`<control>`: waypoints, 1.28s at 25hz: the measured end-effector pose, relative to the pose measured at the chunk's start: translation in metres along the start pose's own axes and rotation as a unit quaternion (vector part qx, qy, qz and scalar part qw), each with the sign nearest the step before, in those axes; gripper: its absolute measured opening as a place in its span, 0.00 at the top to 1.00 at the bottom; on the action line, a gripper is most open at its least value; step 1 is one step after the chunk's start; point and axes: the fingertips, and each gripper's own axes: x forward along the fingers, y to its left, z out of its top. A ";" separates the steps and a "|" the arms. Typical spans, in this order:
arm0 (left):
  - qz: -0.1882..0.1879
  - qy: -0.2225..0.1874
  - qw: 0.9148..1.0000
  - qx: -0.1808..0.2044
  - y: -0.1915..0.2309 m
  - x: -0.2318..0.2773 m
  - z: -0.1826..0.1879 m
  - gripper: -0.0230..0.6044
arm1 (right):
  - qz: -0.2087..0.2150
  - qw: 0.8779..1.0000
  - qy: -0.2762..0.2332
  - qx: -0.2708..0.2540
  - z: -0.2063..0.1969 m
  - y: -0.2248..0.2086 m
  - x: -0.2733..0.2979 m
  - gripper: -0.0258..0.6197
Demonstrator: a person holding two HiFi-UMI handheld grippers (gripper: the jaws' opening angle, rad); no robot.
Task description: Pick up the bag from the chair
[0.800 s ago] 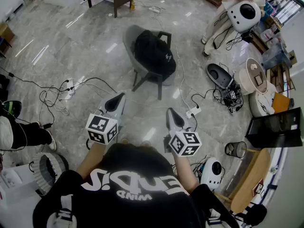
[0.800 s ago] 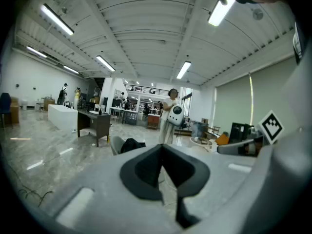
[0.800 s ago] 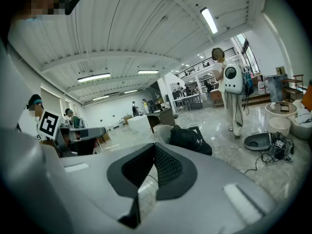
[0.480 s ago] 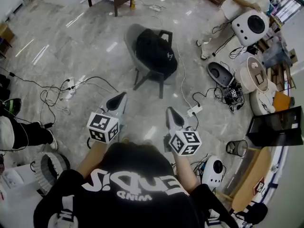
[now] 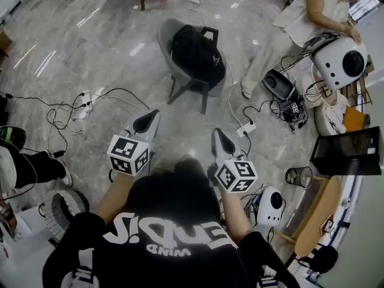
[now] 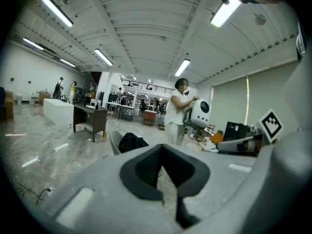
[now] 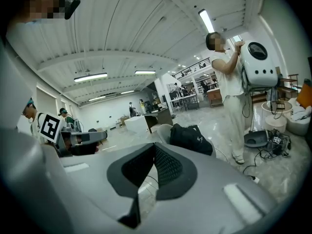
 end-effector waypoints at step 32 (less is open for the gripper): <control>0.008 0.017 1.000 -0.016 0.123 0.290 0.081 0.96 | 0.016 0.999 0.015 0.033 0.122 -0.189 0.256 0.96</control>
